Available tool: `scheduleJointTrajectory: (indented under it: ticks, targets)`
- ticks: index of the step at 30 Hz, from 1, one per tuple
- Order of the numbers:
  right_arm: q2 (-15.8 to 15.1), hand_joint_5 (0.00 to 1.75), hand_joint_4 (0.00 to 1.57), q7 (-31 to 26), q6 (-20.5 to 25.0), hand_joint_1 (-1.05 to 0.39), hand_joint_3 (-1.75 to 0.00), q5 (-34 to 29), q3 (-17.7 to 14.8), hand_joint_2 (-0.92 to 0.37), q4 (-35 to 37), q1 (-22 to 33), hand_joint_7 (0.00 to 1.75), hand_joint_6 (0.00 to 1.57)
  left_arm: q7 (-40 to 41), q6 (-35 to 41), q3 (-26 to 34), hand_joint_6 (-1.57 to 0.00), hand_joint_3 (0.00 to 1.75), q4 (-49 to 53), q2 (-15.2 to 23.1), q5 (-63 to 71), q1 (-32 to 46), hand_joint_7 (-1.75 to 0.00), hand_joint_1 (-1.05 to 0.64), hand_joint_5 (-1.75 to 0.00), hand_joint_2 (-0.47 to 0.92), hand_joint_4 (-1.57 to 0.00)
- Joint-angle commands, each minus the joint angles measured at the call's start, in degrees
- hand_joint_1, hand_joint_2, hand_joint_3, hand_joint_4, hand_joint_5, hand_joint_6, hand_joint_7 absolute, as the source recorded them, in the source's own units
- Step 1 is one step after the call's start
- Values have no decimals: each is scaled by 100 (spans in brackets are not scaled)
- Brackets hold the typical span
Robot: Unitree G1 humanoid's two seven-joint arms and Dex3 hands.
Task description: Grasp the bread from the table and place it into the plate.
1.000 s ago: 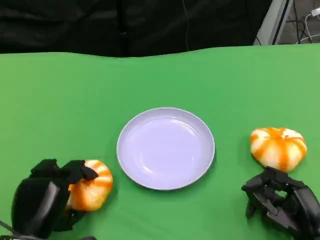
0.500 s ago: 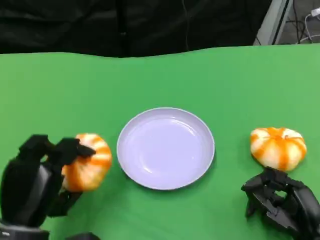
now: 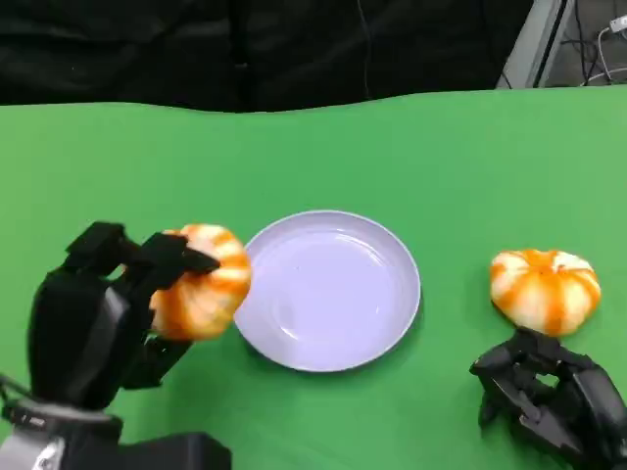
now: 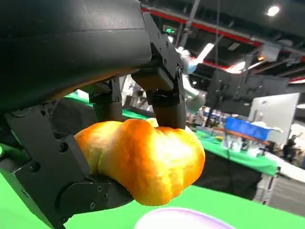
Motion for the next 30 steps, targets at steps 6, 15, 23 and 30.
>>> scheduleJointTrajectory:
  ticks: [6,15,23,30]
  targets:
    - [24,174,68,-79,-25,-26,-38,-24,-9,-92,-64,57,103,82,-31,-196,-386,-98,94,813,-186,69,-705,-112,-12,-174,41,-76]
    - [61,175,68,-145,-34,-26,-38,-71,-10,-92,-33,51,104,83,-12,-442,-700,-88,89,1593,-459,39,-1255,-129,-10,-175,50,-74]
    - [56,175,67,-134,-78,-25,-39,-74,-10,-92,-27,54,104,82,-289,-370,-1003,-82,86,1977,-689,78,-1613,-140,-7,-175,52,-71]
    - [96,174,65,-239,-118,-27,-39,-144,15,-91,-14,57,105,83,-605,-427,-1154,-77,76,2562,-848,-70,-2136,-145,-9,-175,57,-68]
